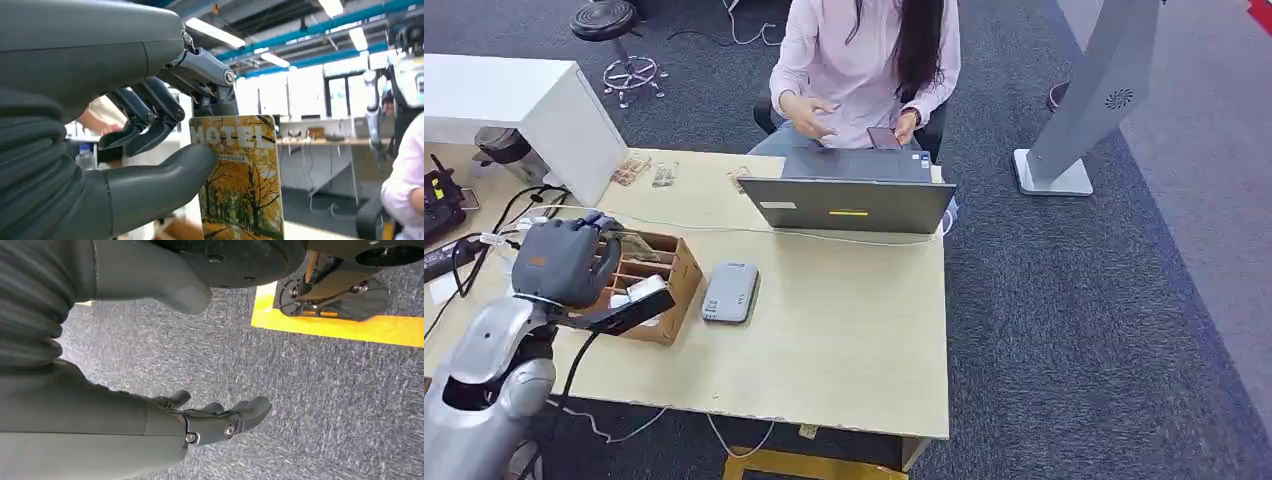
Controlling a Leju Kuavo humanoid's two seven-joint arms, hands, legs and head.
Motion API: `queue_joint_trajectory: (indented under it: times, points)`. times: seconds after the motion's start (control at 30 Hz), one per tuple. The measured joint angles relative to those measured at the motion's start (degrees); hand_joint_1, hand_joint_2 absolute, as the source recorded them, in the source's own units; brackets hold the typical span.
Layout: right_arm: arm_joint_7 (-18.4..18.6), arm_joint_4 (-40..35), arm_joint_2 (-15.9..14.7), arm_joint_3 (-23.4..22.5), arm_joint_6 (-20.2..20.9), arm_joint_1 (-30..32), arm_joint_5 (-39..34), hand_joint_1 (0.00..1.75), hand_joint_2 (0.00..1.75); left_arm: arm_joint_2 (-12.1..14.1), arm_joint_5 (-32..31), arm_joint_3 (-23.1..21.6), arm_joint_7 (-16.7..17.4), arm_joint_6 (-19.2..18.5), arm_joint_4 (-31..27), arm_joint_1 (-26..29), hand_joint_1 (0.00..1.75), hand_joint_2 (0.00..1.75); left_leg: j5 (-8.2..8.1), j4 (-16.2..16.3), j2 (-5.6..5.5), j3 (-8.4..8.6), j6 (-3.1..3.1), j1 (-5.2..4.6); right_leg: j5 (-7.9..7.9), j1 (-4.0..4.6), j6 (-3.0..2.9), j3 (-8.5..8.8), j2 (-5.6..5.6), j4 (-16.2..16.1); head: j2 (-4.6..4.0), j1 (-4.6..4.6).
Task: Pass the card to the sensor for recognition and then transmit it.
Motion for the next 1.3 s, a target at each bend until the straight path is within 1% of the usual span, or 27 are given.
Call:
queue_joint_trajectory:
  times: [0.07, 0.17, 0.23, 0.3, 0.37, 0.43, 0.5, 0.57, 0.63, 0.77, 0.8, 0.83, 0.93, 1.23, 1.3]
  points:
    - [0.26, 0.00, 0.00, 0.30, 0.24, -0.13, 0.46, 0.00, 1.75, -0.06, -1.48, -0.85, 1.11, 0.43, 1.04, -3.84, 1.75, 1.75, 0.04, 0.01, -0.03, 0.00, 0.02, 0.00, 0.02, 0.00, -0.01, 0.01, -0.03, 0.00, 0.00, 0.00]
    - [0.50, 0.00, 0.00, 1.00, 0.55, -0.51, 0.90, 0.00, 1.75, -0.57, -2.93, -2.38, 1.53, 2.07, 6.11, -10.22, 1.75, 1.75, 0.10, 0.01, 0.03, 0.02, -0.06, 0.00, 0.13, 0.00, -0.10, 0.03, 0.00, 0.00, 0.00, -0.02]
    - [0.57, 0.00, -0.02, 1.29, 0.61, -0.54, 0.96, 0.00, 1.75, -0.90, -3.34, -3.15, 1.66, 2.55, 8.41, -12.60, 1.75, 1.75, 0.11, 0.01, 0.10, 0.03, -0.08, 0.00, 0.15, 0.00, -0.08, 0.00, 0.08, 0.00, 0.00, 0.00]
    - [0.83, 0.00, -0.04, 1.57, 0.85, -0.53, 1.44, 0.00, 1.75, -1.30, -5.45, -4.15, 3.05, 3.04, 10.94, -14.76, 1.75, 1.75, 0.13, 0.03, 0.07, 0.00, -0.06, 0.00, 0.15, 0.00, -0.07, -0.07, 0.08, 0.00, 0.00, -0.02]
    - [1.20, 0.00, -0.09, 2.10, 1.01, -0.69, 1.92, 0.00, 1.75, -1.99, -8.99, -5.47, 4.77, 4.42, 16.85, -19.29, 1.75, 1.75, 0.17, 0.05, -0.03, -0.04, -0.02, 0.00, 0.15, 0.00, -0.07, -0.09, -0.02, 0.00, 0.00, -0.02]
    - [1.90, 0.00, -0.13, 2.75, 1.25, -0.99, 2.27, 0.00, 1.75, -3.04, -12.46, -7.04, 5.51, 6.47, 25.94, -25.44, 1.75, 1.75, 0.22, 0.05, -0.06, -0.05, 0.00, 0.00, 0.18, 0.00, -0.05, -0.07, -0.06, 0.00, 0.00, -0.02]
    - [2.27, 0.00, -0.17, 3.30, 1.38, -1.25, 2.40, 0.00, 1.75, -4.59, -13.79, -8.90, 5.57, 8.13, 35.00, -31.15, 1.75, 1.75, 0.25, 0.05, -0.01, -0.06, -0.04, 0.00, 0.26, 0.00, -0.07, -0.04, -0.02, 0.01, 0.00, 0.00]
    - [2.45, 0.00, -0.17, 3.63, 1.46, -1.28, 2.43, 0.00, 1.75, -5.83, -14.29, -9.99, 5.70, 8.70, 40.55, -34.56, 1.75, 1.75, 0.25, 0.05, 0.12, -0.05, -0.04, 0.00, 0.31, 0.00, -0.04, -0.07, 0.12, 0.02, 0.00, 0.02]
    - [2.62, 0.00, -0.20, 3.91, 1.75, -1.23, 2.43, 0.00, 1.75, -6.95, -14.95, -10.80, 5.92, 8.79, 44.53, -36.91, 1.75, 1.75, 0.25, 0.07, 0.12, -0.05, -0.04, 0.00, 0.31, 0.00, -0.04, -0.08, 0.12, 0.01, 0.00, 0.00]
    - [2.82, 0.00, -0.22, 4.22, 1.81, -1.27, 2.40, 0.00, 1.75, -8.66, -15.43, -11.89, 5.99, 8.57, 50.63, -40.58, 1.75, 1.75, 0.24, 0.07, -0.02, -0.10, -0.03, -0.01, 0.29, 0.00, -0.02, -0.08, 0.00, 0.01, 0.00, -0.02]
    - [2.84, 0.00, -0.22, 4.24, 1.77, -1.27, 2.40, 0.00, 1.75, -8.96, -15.37, -12.30, 5.99, 8.65, 51.84, -41.29, 0.09, 1.75, 0.24, 0.07, -0.02, -0.11, -0.03, 0.00, 0.29, 0.00, -0.02, -0.08, 0.01, 0.01, 0.00, 0.00]
    - [2.84, 0.00, -0.22, 4.26, 1.75, -1.26, 2.36, 0.00, 1.75, -9.18, -15.14, -12.61, 5.97, 9.01, 52.70, -41.76, 0.00, 1.75, 0.24, 0.07, 0.00, -0.11, -0.03, 0.00, 0.30, 0.00, -0.02, -0.08, 0.01, 0.01, 0.00, 0.00]
    - [2.77, 0.00, -0.22, 4.33, 1.62, -1.21, 2.23, 0.00, 1.75, -9.84, -13.48, -12.72, 5.37, 10.34, 54.38, -42.04, 0.00, 1.75, 0.24, 0.07, 0.10, -0.11, -0.04, 0.00, 0.30, 0.00, -0.03, -0.11, 0.10, 0.01, 0.00, 0.00]
    - [2.71, 0.00, -0.24, 4.70, 1.60, -1.20, 2.21, 0.00, 1.75, -10.64, -12.61, -12.74, 5.27, 10.78, 56.63, -42.05, 0.00, 1.75, 0.24, 0.07, 0.10, -0.12, -0.04, 0.00, 0.30, 0.00, -0.03, -0.14, 0.10, 0.01, 0.00, -0.02]
    - [2.67, 0.00, -0.24, 4.72, 1.57, -1.19, 2.14, 0.00, 1.75, -10.75, -11.69, -12.74, 4.70, 11.19, 56.76, -41.98, 0.00, 1.75, 0.24, 0.07, 0.09, -0.15, -0.03, 0.00, 0.30, 0.00, -0.03, -0.13, 0.10, 0.01, 0.00, 0.00]
